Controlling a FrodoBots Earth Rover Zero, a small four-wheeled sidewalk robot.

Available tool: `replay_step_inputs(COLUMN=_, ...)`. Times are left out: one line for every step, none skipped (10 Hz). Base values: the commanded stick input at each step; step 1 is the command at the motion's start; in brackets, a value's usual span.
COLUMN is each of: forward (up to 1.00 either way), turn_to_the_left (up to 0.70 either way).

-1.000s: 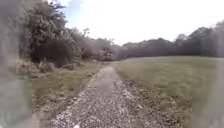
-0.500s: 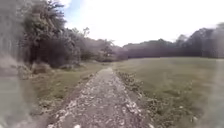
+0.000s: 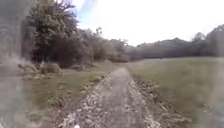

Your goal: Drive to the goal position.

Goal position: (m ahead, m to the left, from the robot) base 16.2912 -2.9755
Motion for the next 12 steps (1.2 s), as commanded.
replay_step_inputs(forward=1.00, turn_to_the_left=0.00)
replay_step_inputs(forward=1.00, turn_to_the_left=0.00)
replay_step_inputs(forward=1.00, turn_to_the_left=0.00)
replay_step_inputs(forward=1.00, turn_to_the_left=0.00)
replay_step_inputs(forward=1.00, turn_to_the_left=0.00)
replay_step_inputs(forward=1.00, turn_to_the_left=0.00)
replay_step_inputs(forward=1.00, turn_to_the_left=0.00)
replay_step_inputs(forward=1.00, turn_to_the_left=0.00)
replay_step_inputs(forward=1.00, turn_to_the_left=0.00)
replay_step_inputs(forward=1.00, turn_to_the_left=-0.08)
replay_step_inputs(forward=1.00, turn_to_the_left=-0.23)
replay_step_inputs(forward=1.00, turn_to_the_left=-0.21)
